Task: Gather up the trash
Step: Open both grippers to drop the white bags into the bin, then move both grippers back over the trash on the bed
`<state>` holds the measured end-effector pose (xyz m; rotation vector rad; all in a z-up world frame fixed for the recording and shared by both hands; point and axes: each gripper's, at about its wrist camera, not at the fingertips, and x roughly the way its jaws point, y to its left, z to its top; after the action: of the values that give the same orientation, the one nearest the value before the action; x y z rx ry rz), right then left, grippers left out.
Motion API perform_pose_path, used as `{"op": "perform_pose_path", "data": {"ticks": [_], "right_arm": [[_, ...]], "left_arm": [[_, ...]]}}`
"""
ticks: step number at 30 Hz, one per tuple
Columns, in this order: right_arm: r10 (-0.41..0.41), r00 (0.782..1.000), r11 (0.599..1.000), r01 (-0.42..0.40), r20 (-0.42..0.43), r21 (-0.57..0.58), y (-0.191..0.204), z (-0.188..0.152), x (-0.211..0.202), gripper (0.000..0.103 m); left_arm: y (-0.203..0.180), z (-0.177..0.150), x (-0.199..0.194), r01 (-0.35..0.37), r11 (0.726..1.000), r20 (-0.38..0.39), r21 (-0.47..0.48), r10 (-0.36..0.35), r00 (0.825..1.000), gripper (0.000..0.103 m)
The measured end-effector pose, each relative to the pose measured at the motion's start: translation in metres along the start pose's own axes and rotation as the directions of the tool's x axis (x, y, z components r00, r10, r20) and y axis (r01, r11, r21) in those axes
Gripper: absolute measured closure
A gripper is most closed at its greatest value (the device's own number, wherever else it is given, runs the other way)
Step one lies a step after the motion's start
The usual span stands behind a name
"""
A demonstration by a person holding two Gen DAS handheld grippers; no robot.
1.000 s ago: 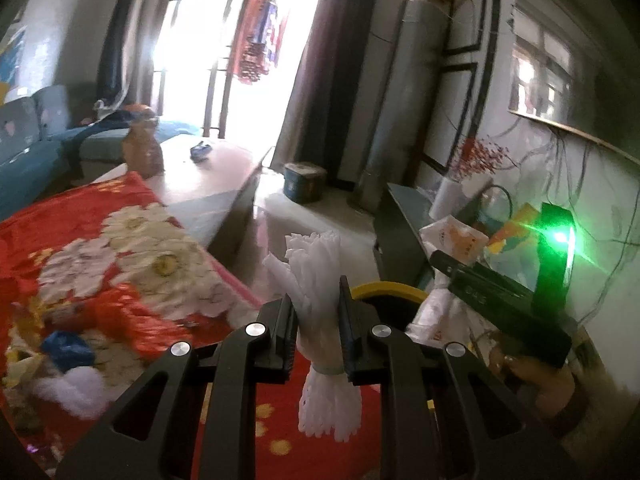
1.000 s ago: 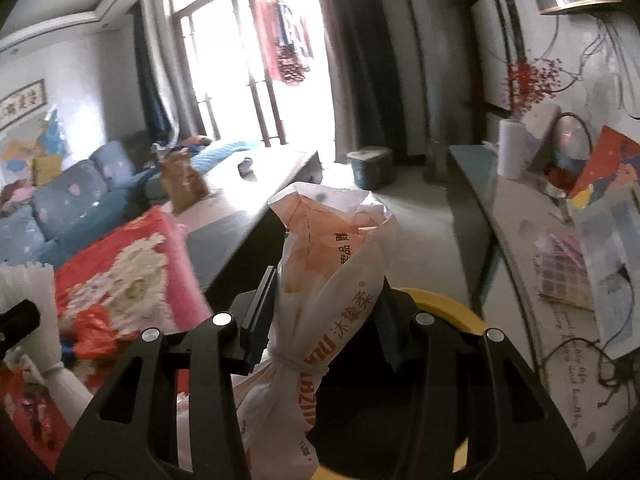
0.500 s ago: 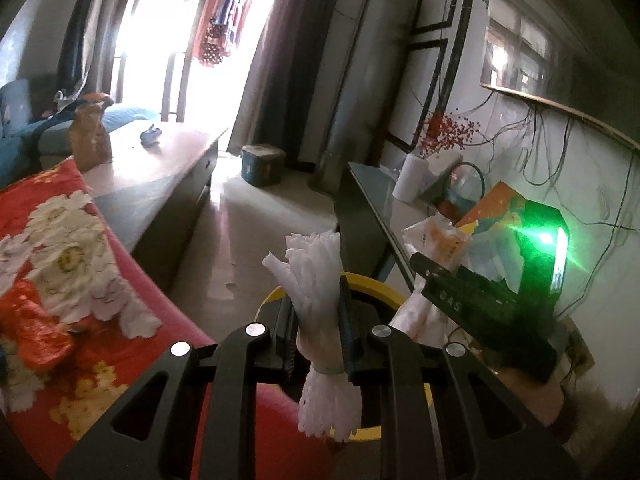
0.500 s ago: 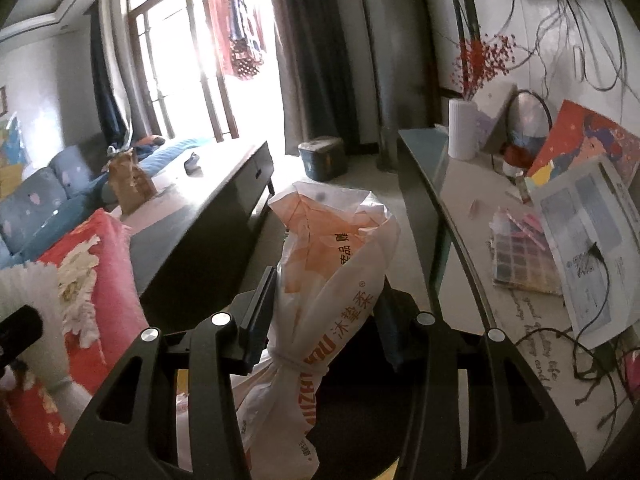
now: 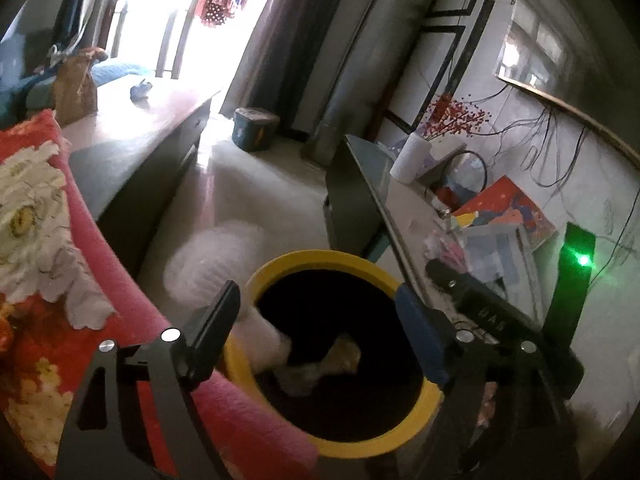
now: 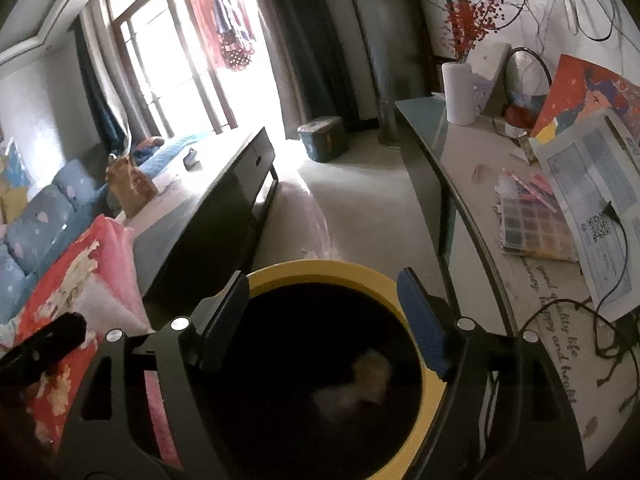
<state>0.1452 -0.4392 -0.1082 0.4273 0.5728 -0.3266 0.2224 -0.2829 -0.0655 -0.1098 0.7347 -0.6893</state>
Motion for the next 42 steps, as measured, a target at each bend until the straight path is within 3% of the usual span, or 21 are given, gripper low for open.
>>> {"op": "perform_pose_path", "data": {"ticks": [3,10,19,29,36,42], "right_arm": [[0.017,1.0,1.0,-0.017,0.012,0.002,0.004,0.0,-0.004,0.032],[0.033,0.998,0.999,-0.034,0.051,0.004,0.011,0.007,-0.019,0.029],[0.061,0.995,0.998,-0.06,0.076,-0.018,0.021,0.011,-0.031,0.027],[0.183,0.982,0.974,-0.174,0.047,-0.146,0.074,0.001,-0.046,0.026],[0.287,0.958,0.929,-0.282,-0.015,-0.239,0.122,-0.01,-0.056,0.026],[0.378,0.921,0.875,-0.389,-0.096,-0.287,0.162,-0.024,-0.064,0.026]], "left_arm": [[0.004,-0.001,-0.01,-0.008,1.0,0.01,0.0,0.008,1.0,0.016],[0.0,-0.003,-0.016,0.074,0.997,-0.027,0.021,-0.074,0.997,0.016],[0.005,-0.024,-0.042,0.045,0.999,-0.014,0.027,-0.045,0.999,0.016],[0.035,-0.038,-0.098,-0.124,0.992,0.067,0.016,0.123,0.99,0.009],[0.066,-0.039,-0.143,-0.24,0.97,0.131,-0.032,0.242,0.961,0.008],[0.095,-0.039,-0.182,-0.317,0.944,0.177,-0.09,0.328,0.928,0.008]]}}
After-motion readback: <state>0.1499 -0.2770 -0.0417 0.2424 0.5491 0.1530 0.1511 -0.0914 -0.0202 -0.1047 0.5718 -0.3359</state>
